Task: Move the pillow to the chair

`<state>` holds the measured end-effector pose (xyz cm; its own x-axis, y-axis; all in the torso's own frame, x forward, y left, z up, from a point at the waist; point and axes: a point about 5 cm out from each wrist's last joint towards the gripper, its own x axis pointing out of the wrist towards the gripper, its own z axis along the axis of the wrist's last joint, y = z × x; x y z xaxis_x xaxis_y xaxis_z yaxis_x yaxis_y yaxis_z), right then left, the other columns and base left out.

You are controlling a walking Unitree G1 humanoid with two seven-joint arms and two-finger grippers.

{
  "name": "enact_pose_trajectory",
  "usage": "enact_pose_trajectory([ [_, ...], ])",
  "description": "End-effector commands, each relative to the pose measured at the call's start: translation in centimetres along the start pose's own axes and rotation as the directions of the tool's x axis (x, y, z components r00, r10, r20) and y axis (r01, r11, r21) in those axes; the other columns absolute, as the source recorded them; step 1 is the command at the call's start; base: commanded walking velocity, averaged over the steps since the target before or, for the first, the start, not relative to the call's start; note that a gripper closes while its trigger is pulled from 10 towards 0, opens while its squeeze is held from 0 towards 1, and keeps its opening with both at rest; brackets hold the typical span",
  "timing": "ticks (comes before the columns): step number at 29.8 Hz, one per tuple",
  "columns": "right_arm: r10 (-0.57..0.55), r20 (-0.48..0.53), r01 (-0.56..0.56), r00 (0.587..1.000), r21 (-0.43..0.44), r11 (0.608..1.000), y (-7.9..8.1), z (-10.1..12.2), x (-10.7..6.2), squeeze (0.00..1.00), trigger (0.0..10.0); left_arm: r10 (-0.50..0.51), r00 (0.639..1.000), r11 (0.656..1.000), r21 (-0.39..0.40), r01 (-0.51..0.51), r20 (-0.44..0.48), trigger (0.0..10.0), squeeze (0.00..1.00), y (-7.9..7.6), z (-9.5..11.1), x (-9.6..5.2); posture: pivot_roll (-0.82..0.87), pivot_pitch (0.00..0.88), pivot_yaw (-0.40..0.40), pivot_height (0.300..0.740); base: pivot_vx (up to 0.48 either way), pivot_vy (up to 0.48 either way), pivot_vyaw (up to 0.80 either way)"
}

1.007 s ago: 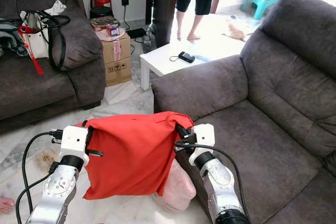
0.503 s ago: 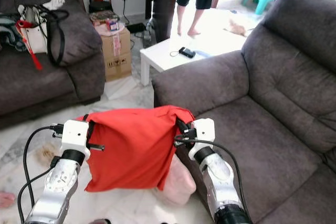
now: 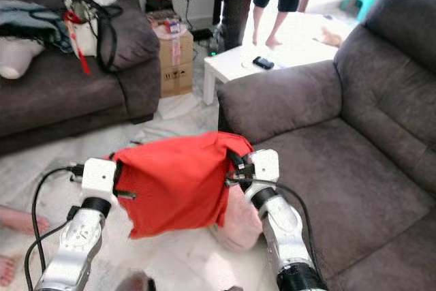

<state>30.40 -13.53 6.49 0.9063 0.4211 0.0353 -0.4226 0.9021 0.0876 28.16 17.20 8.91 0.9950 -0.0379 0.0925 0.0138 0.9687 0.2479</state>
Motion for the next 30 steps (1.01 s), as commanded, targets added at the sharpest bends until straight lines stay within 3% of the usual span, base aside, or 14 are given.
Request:
enact_pose_trajectory([
  [1,0.002,0.062,0.0,0.998,-0.026,1.0,-0.21,1.34,0.51,0.0,10.0,-0.014,0.996,1.0,0.012,0.013,0.083,10.0,0.0,-0.31,1.59,0.58,0.09,0.09,-0.122,0.74,-0.255,0.0,0.0],
  [15,-0.024,0.054,0.026,0.998,-0.033,0.999,-0.51,1.39,0.69,0.0,10.0,-0.018,0.996,1.0,0.005,0.018,0.083,10.0,0.0,-0.49,1.5,0.68,0.09,0.085,-0.125,0.74,-0.09,0.0,0.0],
  [30,-0.043,0.045,0.045,0.998,-0.035,0.998,-0.57,1.27,0.97,0.0,10.0,-0.025,0.997,0.999,-0.02,0.027,0.079,10.0,0.0,-0.6,1.42,0.94,0.09,0.04,-0.114,0.74,0.0,0.0,-0.8],
])
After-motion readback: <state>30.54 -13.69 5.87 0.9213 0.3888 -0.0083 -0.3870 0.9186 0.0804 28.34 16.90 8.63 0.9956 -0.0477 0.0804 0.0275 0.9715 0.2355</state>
